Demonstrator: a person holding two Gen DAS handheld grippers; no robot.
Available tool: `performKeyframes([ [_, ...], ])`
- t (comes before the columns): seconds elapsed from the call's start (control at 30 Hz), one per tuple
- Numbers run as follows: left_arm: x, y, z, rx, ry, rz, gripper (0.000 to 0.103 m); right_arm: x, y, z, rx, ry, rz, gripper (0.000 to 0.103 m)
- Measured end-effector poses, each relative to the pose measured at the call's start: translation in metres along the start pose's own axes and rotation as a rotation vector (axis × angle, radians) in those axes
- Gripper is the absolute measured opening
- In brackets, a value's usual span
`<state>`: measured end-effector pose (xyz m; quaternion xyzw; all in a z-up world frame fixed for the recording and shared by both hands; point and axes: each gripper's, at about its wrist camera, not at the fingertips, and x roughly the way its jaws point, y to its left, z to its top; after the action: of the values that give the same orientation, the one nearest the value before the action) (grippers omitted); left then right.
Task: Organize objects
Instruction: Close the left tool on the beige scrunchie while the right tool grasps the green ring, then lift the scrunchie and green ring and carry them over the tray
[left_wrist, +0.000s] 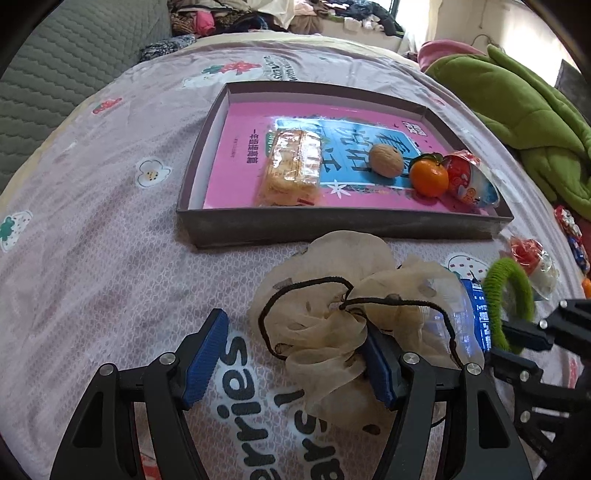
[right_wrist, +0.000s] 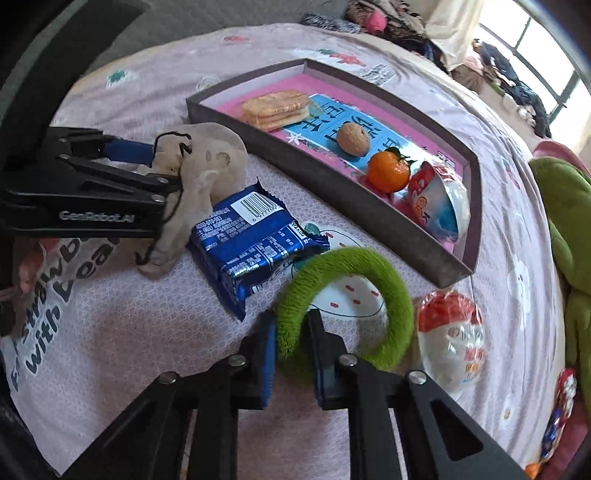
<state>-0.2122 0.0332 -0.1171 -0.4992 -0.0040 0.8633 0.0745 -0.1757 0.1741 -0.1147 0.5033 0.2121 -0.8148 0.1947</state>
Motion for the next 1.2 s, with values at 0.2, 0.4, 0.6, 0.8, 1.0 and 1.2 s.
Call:
performKeyframes([
  [0.2, -0.005, -0.009, -0.004, 0.034, -0.014, -0.059, 0.029, -0.013, 0.005, -0.013, 0.078, -0.045, -0.011, 0.015],
  [0.4, -0.017, -0.006, -0.012, 0.001, -0.031, -0.107, 0.021, -0.037, 0.008, -0.023, 0.141, -0.096, 0.013, 0.014],
  [0.6, -0.045, -0.005, -0.023, -0.008, -0.077, -0.098, 0.021, -0.057, 0.014, -0.028, 0.206, -0.146, 0.046, 0.014],
  [0.8, -0.082, -0.004, -0.032, 0.004, -0.139, -0.075, 0.021, -0.076, 0.019, -0.027, 0.267, -0.202, 0.082, 0.014],
  [1.0, -0.124, -0.008, -0.043, 0.025, -0.222, -0.058, 0.021, -0.103, 0.028, -0.028, 0.297, -0.273, 0.091, 0.014],
  [1.2, -0.154, -0.008, -0.053, 0.018, -0.269, -0.044, 0.021, -0.125, 0.030, -0.031, 0.326, -0.321, 0.101, 0.014],
])
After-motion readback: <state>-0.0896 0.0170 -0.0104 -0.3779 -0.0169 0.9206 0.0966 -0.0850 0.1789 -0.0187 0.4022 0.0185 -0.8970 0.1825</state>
